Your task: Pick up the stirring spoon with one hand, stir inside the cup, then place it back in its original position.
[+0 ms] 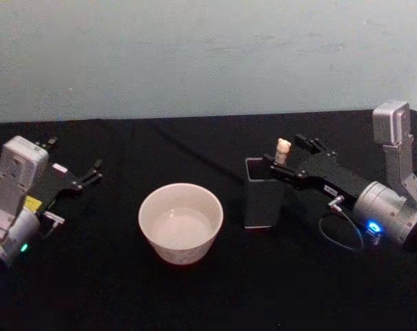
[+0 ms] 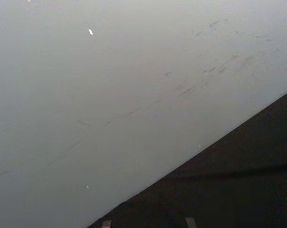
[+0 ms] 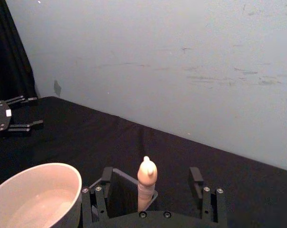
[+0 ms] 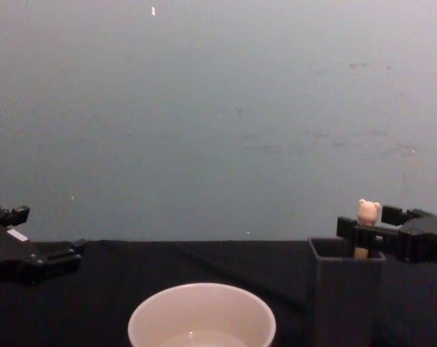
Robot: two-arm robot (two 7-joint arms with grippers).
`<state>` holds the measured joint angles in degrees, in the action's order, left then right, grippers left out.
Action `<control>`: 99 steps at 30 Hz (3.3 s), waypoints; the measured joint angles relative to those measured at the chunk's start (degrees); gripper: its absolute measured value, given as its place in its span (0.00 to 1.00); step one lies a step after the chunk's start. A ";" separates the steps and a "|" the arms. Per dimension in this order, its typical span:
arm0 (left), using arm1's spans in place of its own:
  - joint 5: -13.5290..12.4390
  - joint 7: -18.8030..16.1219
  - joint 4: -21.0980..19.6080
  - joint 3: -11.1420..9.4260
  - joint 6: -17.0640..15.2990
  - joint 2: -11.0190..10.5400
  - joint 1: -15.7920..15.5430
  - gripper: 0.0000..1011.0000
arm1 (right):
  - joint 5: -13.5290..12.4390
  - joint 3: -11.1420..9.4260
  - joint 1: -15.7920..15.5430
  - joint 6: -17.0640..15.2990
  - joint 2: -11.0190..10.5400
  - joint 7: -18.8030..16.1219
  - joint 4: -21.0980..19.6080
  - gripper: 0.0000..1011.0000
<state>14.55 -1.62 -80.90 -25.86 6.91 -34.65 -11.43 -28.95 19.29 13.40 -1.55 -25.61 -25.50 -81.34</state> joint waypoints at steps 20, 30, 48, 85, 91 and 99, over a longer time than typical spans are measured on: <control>0.00 0.00 0.00 0.00 0.00 0.00 0.00 0.99 | 0.09 0.06 -0.07 0.08 -0.08 0.08 -0.08 0.99; 0.00 0.00 0.00 0.00 0.00 0.00 0.00 0.99 | 0.09 0.07 -0.06 0.09 -0.08 0.08 -0.08 0.82; 0.00 0.00 0.00 0.00 0.00 0.00 0.00 0.99 | 0.08 0.07 -0.07 0.08 -0.08 0.07 -0.07 0.25; 0.00 0.00 0.00 0.00 0.00 0.00 0.00 0.99 | -1.79 -0.82 -0.47 -1.88 -0.41 -0.20 -2.11 0.19; 0.00 0.00 0.00 0.00 0.00 0.00 0.00 0.99 | -2.98 -1.65 -0.91 -1.97 -0.83 0.15 -3.97 0.19; 0.00 0.00 0.00 0.00 0.00 0.00 0.00 0.99 | -5.17 -2.99 -1.18 -1.42 -1.32 0.23 -6.57 0.19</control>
<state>14.55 -1.62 -80.90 -25.86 6.91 -34.65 -11.43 -34.12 16.30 12.22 -2.97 -26.93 -25.26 -87.92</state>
